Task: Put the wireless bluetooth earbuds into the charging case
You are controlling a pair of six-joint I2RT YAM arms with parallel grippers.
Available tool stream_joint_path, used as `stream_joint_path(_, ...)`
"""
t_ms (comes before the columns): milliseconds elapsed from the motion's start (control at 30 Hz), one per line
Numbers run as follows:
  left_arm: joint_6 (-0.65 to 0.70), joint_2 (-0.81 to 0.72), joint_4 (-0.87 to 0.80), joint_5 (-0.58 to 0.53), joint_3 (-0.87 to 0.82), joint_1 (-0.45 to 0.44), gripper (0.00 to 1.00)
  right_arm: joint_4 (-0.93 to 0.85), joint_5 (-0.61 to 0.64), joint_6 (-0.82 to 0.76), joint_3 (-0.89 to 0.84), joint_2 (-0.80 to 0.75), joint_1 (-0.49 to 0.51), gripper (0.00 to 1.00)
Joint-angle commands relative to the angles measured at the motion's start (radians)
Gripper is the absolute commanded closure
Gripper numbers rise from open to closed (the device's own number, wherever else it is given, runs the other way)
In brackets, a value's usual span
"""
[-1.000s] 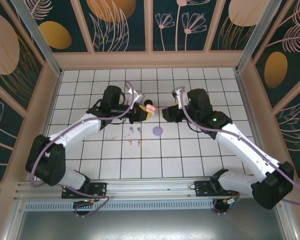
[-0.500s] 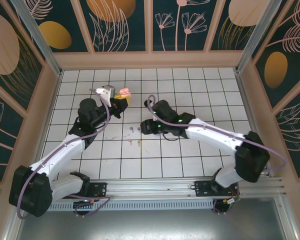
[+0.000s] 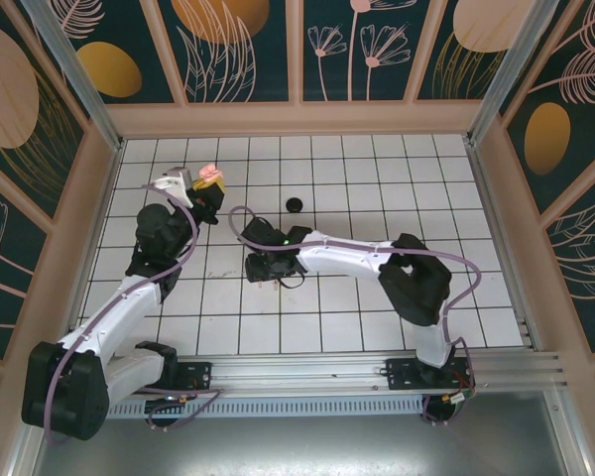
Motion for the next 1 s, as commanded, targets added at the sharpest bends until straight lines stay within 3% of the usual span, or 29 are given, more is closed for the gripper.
stream_joint_path(0,-0.043,-0.006,0.085,-0.019,-0.013,0.018,1.00,-0.094,0.052,0.034,0.061,0.047,0.011,0.52)
stream_joint_path(967,-0.058,-0.004,0.136,-0.014,-0.031,0.041,1.00,-0.163,0.053,0.006,0.231,0.240,0.037,0.62)
